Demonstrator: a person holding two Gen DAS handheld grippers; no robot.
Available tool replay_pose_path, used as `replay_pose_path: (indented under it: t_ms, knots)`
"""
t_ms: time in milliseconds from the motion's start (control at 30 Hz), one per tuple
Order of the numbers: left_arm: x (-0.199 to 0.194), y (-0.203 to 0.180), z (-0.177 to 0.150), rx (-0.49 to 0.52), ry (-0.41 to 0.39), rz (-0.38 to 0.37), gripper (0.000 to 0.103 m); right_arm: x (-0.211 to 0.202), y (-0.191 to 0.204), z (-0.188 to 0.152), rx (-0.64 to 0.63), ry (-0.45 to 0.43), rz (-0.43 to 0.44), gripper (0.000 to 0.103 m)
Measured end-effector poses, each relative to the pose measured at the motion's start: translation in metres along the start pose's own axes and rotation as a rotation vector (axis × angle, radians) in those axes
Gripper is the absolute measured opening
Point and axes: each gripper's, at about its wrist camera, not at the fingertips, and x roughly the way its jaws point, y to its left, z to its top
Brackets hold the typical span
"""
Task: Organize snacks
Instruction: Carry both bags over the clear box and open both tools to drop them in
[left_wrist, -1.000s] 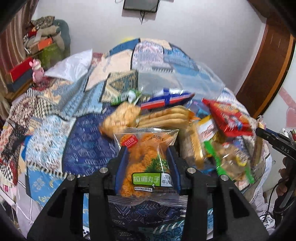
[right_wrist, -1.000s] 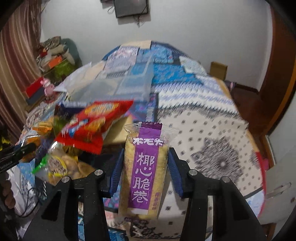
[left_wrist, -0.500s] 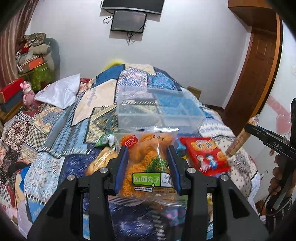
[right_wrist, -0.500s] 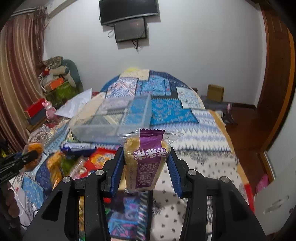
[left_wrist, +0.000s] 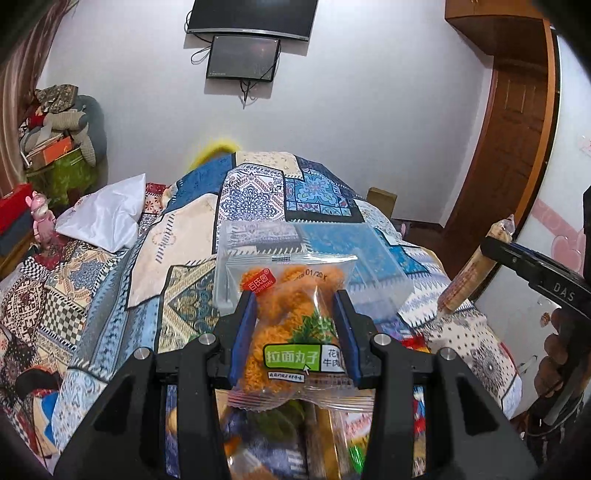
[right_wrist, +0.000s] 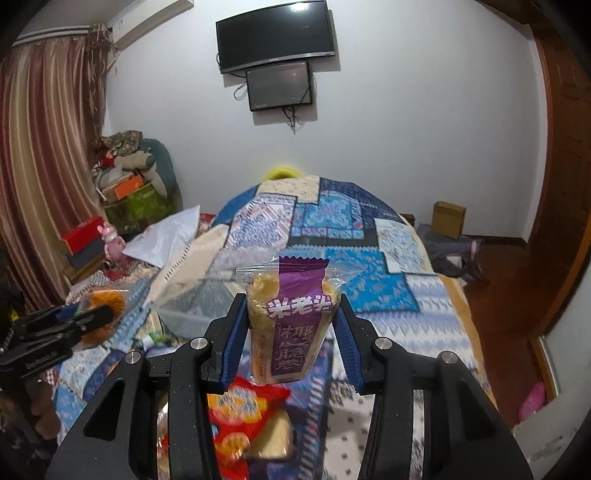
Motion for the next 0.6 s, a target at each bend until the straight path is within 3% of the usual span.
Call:
replay_pose_path:
  t_ms: [333, 600]
  knots:
    - [0.056, 0.009, 0.034, -0.007, 0.032, 0.072, 0.042, 0.053, 0.017, 0.026, -0.060, 0.038, 0.040, 0.042]
    - [0.104, 0.015, 0.045, 0.016, 0.112, 0.131, 0.042, 0.102, 0.015, 0.029, -0.098, 0.118, -0.006, 0.042]
